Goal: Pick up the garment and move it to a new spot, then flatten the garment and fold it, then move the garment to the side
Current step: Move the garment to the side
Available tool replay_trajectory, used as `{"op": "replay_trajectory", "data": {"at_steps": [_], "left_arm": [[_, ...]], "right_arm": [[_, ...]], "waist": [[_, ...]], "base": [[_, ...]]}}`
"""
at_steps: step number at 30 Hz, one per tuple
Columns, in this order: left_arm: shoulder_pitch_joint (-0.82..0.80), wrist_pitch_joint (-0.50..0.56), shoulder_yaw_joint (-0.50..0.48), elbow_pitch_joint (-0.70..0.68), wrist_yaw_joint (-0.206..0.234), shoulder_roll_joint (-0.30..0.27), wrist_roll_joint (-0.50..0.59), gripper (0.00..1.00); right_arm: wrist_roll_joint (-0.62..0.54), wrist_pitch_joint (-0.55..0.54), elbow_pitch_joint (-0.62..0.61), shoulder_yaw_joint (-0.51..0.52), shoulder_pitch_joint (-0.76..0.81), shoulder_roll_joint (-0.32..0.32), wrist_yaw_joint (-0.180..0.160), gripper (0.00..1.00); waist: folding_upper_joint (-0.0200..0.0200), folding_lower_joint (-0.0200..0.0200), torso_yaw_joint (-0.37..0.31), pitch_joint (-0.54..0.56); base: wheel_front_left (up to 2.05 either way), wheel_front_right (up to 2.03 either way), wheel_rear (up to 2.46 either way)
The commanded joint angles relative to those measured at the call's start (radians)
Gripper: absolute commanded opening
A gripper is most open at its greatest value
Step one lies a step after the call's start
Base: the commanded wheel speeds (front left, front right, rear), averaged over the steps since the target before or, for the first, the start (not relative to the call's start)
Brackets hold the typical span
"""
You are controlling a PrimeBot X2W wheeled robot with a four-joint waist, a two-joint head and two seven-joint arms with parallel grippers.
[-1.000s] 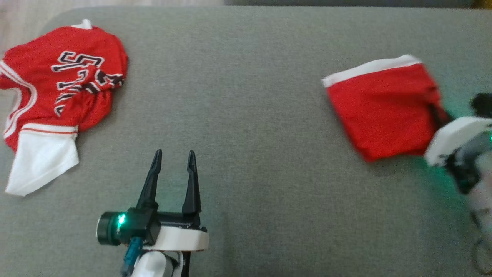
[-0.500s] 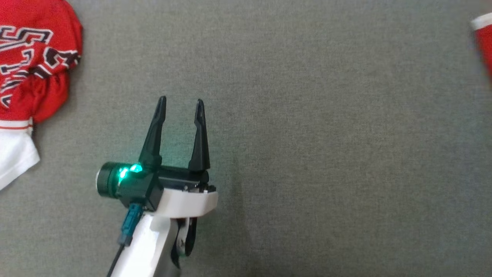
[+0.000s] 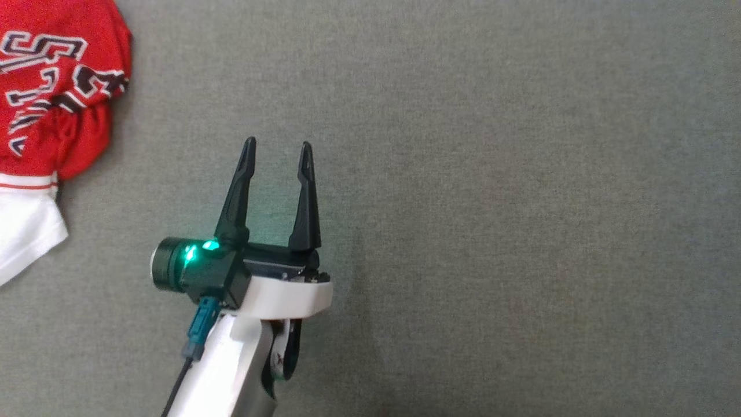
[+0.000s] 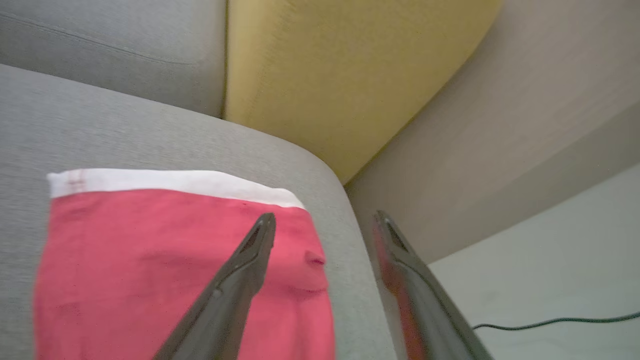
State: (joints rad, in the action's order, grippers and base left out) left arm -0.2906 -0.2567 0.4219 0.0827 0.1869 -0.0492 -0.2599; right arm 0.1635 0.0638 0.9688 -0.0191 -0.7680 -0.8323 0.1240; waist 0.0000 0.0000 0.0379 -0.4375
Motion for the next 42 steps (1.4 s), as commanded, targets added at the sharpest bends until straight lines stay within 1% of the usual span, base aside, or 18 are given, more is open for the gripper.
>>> {"op": "replay_trajectory", "data": {"at_steps": [1,3,4,6,10,13,16,19,22,25,29,34,37,42], "left_arm": [[0.01,-0.005,-0.034,-0.019,0.013,-0.001,0.0,1.0],[0.029,-0.005,-0.045,-0.011,0.018,-0.001,0.004,1.0],[0.029,-0.005,-0.045,-0.011,0.018,-0.001,0.004,1.0],[0.052,-0.005,-0.058,-0.003,0.019,-0.001,0.01,1.0],[0.092,-0.005,-0.094,0.011,0.014,-0.001,0.019,1.0],[0.119,-0.005,-0.122,0.032,0.007,-0.001,0.031,1.0],[0.149,-0.005,-0.146,0.055,-0.004,-0.001,0.038,1.0],[0.183,-0.005,-0.162,0.08,-0.014,-0.001,0.039,1.0],[0.217,-0.005,-0.174,0.097,-0.024,-0.001,0.044,1.0],[0.245,-0.005,-0.185,0.11,-0.033,-0.001,0.052,1.0],[0.279,-0.005,-0.2,0.134,-0.035,-0.002,0.081,1.0],[0.317,-0.005,-0.221,0.145,-0.039,-0.002,0.105,1.0],[0.335,-0.005,-0.229,0.145,-0.04,-0.002,0.109,1.0],[0.352,-0.005,-0.227,0.143,-0.041,-0.001,0.115,1.0]], "right_arm": [[-0.054,0.016,-0.041,0.036,0.032,0.047,0.007,1.0],[-0.093,0.02,-0.077,0.08,0.052,0.139,0.007,1.0],[-0.093,0.02,-0.077,0.08,0.052,0.139,0.007,1.0],[-0.116,0.027,-0.12,0.112,0.083,0.233,0.007,1.0],[-0.138,0.056,-0.215,0.124,0.171,0.402,0.007,1.0],[-0.129,0.118,-0.276,0.104,0.247,0.497,0.007,1.0],[-0.1,0.156,-0.308,0.065,0.317,0.585,0.007,1.0],[-0.06,0.185,-0.328,-0.002,0.393,0.647,0.007,1.0],[-0.008,0.196,-0.359,-0.066,0.468,0.694,0.007,1.0],[0.012,0.197,-0.454,-0.1,0.543,0.719,0.007,1.0],[-0.004,0.198,-0.564,-0.109,0.656,0.746,0.007,1.0],[-0.005,0.198,-0.662,-0.1,0.77,0.771,0.007,1.0],[-0.018,0.198,-0.697,-0.099,0.811,0.776,0.007,1.0],[-0.024,0.198,-0.691,-0.104,0.837,0.78,0.007,1.0]], "waist": [[0.0,0.0,0.004,0.053],[0.0,0.0,0.003,0.092],[0.0,0.0,0.003,0.092],[0.0,0.0,0.001,0.134],[0.0,0.0,0.002,0.215],[0.0,0.0,0.004,0.278],[0.0,0.0,0.006,0.342],[0.0,0.0,0.009,0.417],[0.0,0.0,0.008,0.468],[0.0,0.0,0.004,0.503],[0.0,0.0,-0.005,0.537],[0.0,0.0,-0.016,0.568],[0.0,0.0,-0.024,0.577],[0.0,0.0,-0.036,0.581]], "base": [[0.0,0.0,0.0],[0.0,0.0,0.0],[0.0,0.0,0.0],[0.0,0.0,0.0],[0.0,0.0,0.0],[0.0,0.0,0.0],[0.0,0.0,0.0],[0.0,0.0,0.0],[0.0,0.0,0.0],[0.0,0.0,0.0],[0.0,0.0,0.0],[0.0,0.0,0.0],[0.0,0.0,0.0],[0.0,0.0,0.0]]}}
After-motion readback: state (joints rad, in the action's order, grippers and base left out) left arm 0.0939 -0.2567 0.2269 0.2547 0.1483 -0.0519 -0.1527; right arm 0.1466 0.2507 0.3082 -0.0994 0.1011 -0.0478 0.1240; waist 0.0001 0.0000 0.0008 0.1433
